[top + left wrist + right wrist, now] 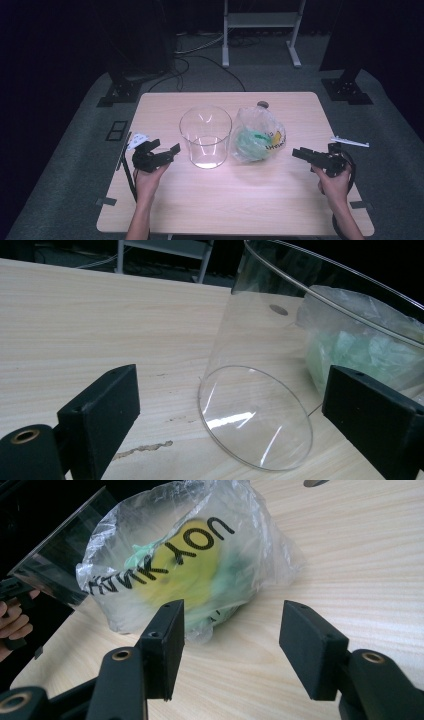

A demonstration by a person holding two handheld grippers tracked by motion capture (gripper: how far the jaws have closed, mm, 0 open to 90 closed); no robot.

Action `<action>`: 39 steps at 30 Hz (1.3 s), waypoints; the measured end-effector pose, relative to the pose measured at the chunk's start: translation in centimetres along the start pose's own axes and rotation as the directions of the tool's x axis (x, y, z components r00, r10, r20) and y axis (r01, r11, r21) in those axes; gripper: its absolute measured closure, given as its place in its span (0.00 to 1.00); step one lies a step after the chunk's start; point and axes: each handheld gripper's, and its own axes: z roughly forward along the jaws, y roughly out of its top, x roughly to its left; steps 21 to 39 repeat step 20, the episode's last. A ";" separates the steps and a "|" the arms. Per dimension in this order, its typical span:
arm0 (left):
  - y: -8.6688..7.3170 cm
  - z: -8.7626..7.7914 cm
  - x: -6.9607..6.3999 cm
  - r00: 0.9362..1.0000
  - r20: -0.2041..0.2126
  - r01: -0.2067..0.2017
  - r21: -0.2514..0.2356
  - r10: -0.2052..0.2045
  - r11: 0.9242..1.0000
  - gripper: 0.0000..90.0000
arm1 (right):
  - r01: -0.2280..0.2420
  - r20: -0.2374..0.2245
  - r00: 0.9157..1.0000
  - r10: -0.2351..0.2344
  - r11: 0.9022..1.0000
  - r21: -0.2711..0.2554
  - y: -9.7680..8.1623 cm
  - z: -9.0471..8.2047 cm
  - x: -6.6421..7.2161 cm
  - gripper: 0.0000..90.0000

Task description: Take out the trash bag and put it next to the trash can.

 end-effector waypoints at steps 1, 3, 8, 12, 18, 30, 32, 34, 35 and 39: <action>0.0 0.0 0.0 1.000 0.000 -0.001 0.000 0.001 1.000 0.08 | -0.002 0.000 1.000 0.002 1.000 -0.003 -0.1 -0.1 0.0 0.48; 0.0 -0.1 0.0 1.000 -0.001 -0.002 0.000 0.002 1.000 0.08 | -0.004 -0.004 1.000 0.004 1.000 -0.018 -0.5 -0.4 -0.1 0.47; 0.0 0.1 -0.1 1.000 0.002 -0.003 0.003 0.003 1.000 0.08 | 0.004 0.023 1.000 -0.003 0.999 -0.033 -1.3 -0.8 0.0 0.47; 0.0 0.0 0.0 1.000 0.001 -0.003 0.000 0.003 1.000 0.08 | 0.009 0.021 1.000 -0.008 0.999 -0.053 -2.2 -1.3 0.3 0.47; 0.0 0.1 0.0 1.000 0.001 0.001 0.003 -0.001 1.000 0.08 | 0.018 0.018 1.000 -0.017 0.999 -0.040 -3.7 -1.4 0.8 0.47; 0.0 0.1 0.0 1.000 0.001 0.000 0.003 0.000 1.000 0.08 | 0.019 0.010 1.000 -0.018 0.999 -0.045 -4.1 -1.6 0.9 0.46; 0.0 0.1 0.0 1.000 0.001 0.000 0.003 0.000 1.000 0.08 | 0.019 0.010 1.000 -0.018 0.999 -0.045 -4.1 -1.6 0.9 0.46; 0.0 0.1 0.0 1.000 0.001 0.000 0.003 0.000 1.000 0.08 | 0.019 0.010 1.000 -0.018 0.999 -0.045 -4.1 -1.6 0.9 0.46; 0.0 0.1 0.0 1.000 0.001 0.000 0.003 0.000 1.000 0.08 | 0.019 0.010 1.000 -0.018 0.999 -0.045 -4.1 -1.6 0.9 0.46; 0.0 0.1 0.0 1.000 0.001 0.000 0.003 0.000 1.000 0.08 | 0.019 0.010 1.000 -0.018 0.999 -0.045 -4.1 -1.6 0.9 0.46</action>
